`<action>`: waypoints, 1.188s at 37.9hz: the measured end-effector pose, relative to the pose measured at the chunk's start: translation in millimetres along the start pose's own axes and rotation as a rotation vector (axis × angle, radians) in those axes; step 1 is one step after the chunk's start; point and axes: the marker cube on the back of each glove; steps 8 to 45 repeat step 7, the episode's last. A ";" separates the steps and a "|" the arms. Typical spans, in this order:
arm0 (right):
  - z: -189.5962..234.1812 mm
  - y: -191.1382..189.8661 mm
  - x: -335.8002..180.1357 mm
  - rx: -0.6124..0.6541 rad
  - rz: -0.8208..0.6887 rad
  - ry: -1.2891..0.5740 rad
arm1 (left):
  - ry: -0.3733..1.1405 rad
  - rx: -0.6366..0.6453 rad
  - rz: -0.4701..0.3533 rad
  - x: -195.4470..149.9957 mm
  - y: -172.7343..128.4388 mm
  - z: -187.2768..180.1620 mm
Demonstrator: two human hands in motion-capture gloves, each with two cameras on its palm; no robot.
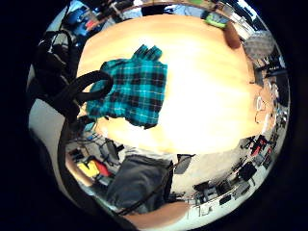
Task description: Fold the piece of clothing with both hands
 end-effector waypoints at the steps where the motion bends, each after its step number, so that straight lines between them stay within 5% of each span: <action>1: -3.2 -1.6 4.7 0.005 0.011 0.004 | -0.001 0.005 0.003 3.0 -2.2 -3.4; 45: -7.2 -6.5 19.4 0.000 0.047 0.017 | 0.008 0.019 0.022 17.6 -10.4 -16.1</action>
